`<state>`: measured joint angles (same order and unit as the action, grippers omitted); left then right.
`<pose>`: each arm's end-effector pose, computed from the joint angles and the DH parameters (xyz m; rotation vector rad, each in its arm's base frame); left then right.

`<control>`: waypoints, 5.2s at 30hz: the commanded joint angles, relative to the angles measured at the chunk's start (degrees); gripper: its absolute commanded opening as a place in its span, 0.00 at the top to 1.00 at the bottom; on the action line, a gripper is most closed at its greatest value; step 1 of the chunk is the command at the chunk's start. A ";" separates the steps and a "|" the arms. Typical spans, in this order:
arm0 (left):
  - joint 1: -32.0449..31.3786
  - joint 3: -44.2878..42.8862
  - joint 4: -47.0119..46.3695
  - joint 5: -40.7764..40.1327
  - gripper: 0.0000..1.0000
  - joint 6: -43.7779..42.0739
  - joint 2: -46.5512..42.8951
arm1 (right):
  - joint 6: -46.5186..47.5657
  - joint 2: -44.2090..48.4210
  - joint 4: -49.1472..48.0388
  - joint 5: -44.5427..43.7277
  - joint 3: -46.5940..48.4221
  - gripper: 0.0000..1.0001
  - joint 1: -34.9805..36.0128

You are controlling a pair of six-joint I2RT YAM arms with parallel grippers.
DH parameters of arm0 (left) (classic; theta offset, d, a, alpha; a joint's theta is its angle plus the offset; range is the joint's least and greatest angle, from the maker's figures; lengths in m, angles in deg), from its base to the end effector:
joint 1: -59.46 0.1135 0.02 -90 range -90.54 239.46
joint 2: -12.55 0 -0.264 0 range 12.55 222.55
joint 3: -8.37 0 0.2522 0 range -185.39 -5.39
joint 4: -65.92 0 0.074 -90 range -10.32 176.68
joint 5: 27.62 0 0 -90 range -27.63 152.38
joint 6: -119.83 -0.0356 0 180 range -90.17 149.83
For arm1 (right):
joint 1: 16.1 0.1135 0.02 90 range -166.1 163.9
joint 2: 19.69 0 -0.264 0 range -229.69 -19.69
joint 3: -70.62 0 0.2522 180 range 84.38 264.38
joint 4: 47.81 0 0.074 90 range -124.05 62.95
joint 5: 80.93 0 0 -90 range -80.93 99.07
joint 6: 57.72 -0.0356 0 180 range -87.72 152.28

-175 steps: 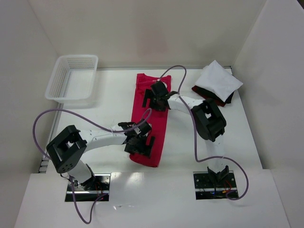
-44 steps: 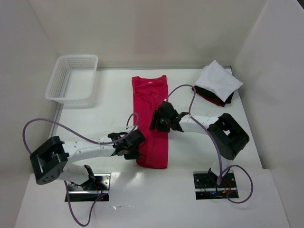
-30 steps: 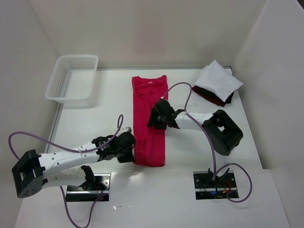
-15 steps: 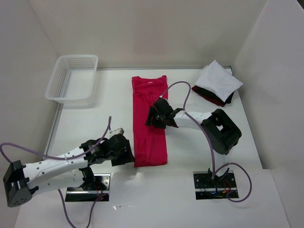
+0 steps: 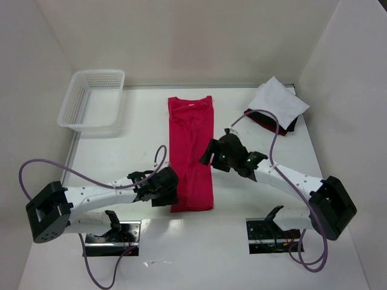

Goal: Fold and stack the t-shirts
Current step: Grab the bottom of the folded rectangular tshirt with both arms, then fold the folded rectangular tshirt in 1/3 of the way

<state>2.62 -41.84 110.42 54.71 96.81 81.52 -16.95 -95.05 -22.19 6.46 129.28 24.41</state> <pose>0.1206 -0.1759 0.1812 -0.2881 2.7494 -0.4923 0.2108 0.1780 0.2227 0.2088 2.4172 0.7172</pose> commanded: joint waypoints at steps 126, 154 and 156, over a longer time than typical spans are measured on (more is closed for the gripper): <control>26.61 -24.20 -15.89 17.34 0.94 -36.39 22.68 | 7.22 -14.20 -5.79 1.65 9.77 0.89 -11.60; 31.43 -47.48 -15.44 2.30 0.94 -38.33 47.83 | 8.28 -30.46 -6.94 1.39 20.75 0.82 -10.98; 32.14 -48.80 -16.14 2.91 0.92 -37.72 48.54 | 8.80 -31.34 -6.94 1.38 22.59 0.82 -10.98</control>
<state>33.81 -87.71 95.93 58.74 59.79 128.60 -9.32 -125.01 -26.80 9.30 147.99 13.13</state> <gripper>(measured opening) 0.072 0.180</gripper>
